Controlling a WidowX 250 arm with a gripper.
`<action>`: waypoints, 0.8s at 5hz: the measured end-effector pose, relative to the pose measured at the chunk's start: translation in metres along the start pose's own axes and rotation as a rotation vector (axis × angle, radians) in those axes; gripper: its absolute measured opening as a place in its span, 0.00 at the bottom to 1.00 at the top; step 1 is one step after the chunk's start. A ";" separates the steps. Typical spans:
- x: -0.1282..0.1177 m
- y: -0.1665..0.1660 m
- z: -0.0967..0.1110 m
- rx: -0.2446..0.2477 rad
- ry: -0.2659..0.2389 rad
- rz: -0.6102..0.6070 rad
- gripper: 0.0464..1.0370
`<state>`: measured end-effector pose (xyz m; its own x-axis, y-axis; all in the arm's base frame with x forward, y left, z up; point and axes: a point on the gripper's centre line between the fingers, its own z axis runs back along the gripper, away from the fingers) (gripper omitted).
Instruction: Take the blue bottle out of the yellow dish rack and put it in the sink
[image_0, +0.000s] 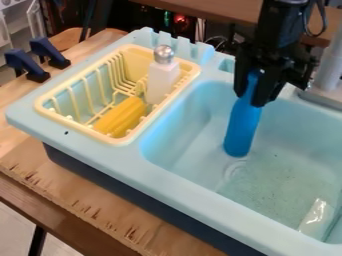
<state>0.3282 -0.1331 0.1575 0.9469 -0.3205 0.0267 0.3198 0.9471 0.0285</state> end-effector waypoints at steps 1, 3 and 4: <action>-0.003 0.003 -0.002 -0.052 -0.024 0.039 0.72; -0.017 0.033 0.045 -0.152 -0.154 0.154 0.97; -0.027 0.031 0.056 -0.161 -0.147 0.137 0.97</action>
